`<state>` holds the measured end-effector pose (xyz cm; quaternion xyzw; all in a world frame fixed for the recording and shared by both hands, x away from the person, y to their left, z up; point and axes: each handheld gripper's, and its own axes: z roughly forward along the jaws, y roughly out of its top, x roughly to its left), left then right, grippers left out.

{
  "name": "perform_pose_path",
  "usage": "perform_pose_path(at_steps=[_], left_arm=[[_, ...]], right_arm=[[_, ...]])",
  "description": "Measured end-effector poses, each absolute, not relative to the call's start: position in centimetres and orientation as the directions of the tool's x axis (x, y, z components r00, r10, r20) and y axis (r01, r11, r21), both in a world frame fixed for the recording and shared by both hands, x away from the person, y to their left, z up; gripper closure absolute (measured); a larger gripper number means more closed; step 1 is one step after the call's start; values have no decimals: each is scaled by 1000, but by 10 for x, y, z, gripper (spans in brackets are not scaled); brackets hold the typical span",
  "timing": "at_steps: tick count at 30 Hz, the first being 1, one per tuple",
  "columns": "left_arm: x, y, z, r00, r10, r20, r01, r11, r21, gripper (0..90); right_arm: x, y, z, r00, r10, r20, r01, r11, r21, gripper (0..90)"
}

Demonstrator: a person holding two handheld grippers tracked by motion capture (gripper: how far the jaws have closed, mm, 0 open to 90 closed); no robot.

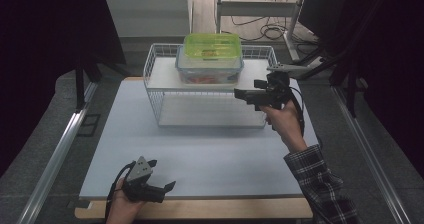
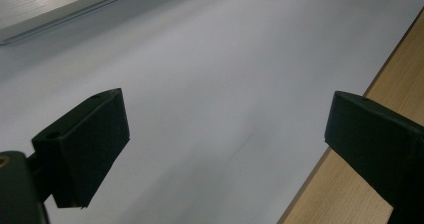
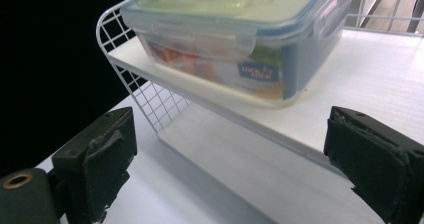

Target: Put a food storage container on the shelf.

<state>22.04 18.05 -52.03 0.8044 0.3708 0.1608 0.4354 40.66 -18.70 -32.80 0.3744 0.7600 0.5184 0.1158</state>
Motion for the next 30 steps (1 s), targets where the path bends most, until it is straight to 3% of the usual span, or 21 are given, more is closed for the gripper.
perform_pose_path(at_steps=[30], left_arm=[[220, 180, -520, 673, 737, -65, 459, -348, 817, 39]], right_arm=[[372, -189, -379, -729, 676, 111, 408, 298, 863, 41]])
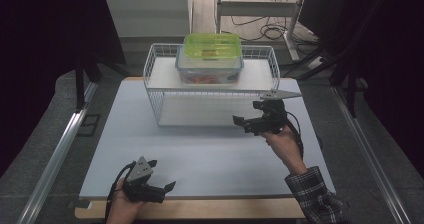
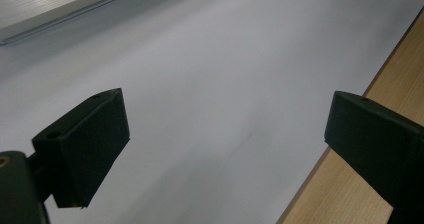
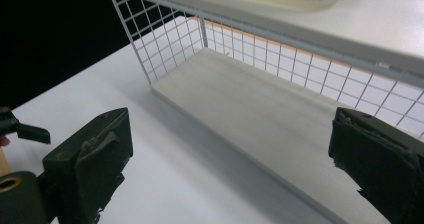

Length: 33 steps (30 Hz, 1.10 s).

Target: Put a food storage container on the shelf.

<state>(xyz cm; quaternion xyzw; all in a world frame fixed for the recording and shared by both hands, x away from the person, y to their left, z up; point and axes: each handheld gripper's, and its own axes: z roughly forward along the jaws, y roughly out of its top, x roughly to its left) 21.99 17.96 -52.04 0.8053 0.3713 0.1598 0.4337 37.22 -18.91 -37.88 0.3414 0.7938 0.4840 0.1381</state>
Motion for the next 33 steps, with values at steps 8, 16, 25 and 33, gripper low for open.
perform_pose_path(at_steps=[8, 16, 25, 33], left_arm=[[220, 179, -520, 674, 736, -64, 460, -350, 816, 39], [220, 179, -520, 673, 737, -64, 460, -349, 816, 39], [220, 179, -521, 672, 738, -64, 460, -348, 817, 39], [220, 179, -520, 674, 736, -63, 458, -349, 817, 39]], right_arm=[[361, -193, -394, -730, 678, 87, 406, 328, 853, 16], [348, -200, -410, -723, 689, 54, 397, 350, 849, 0], [336, -210, -430, -711, 702, 44, 412, 365, 835, 0], [328, -221, -447, -692, 720, 51, 433, 358, 827, 0]])
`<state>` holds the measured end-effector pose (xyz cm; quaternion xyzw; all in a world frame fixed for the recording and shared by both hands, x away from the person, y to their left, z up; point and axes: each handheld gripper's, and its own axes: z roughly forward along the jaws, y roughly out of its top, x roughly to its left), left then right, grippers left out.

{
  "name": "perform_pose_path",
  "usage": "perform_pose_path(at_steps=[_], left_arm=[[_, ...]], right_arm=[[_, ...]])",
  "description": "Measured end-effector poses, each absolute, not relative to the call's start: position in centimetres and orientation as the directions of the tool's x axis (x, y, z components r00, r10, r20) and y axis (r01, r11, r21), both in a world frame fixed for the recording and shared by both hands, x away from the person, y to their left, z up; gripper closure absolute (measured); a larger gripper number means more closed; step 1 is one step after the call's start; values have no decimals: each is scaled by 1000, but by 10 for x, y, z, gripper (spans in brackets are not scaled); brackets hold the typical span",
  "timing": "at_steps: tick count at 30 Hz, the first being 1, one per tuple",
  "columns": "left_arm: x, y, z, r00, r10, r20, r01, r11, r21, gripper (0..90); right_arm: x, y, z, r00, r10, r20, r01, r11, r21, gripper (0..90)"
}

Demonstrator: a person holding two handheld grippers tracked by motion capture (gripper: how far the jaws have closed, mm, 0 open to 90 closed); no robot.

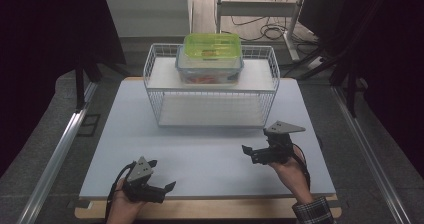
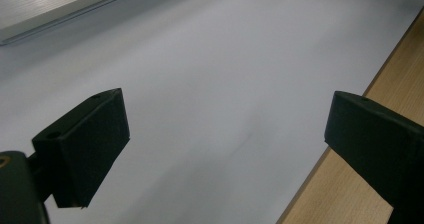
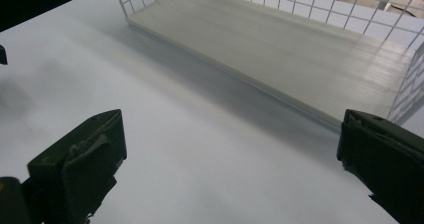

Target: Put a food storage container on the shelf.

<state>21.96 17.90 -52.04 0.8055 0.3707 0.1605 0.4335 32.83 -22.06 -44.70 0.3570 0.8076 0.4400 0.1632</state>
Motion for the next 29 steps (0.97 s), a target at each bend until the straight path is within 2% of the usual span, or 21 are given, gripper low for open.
perform_pose_path(at_steps=[19, 29], left_arm=[[219, 179, -520, 676, 735, -55, 450, -352, 821, 39], [219, 180, -519, 672, 739, -53, 448, -349, 823, 39]], right_arm=[[308, -237, -487, -676, 736, 17, 461, 405, 789, 0], [307, -237, -513, -675, 737, 14, 521, 463, 717, 0]])
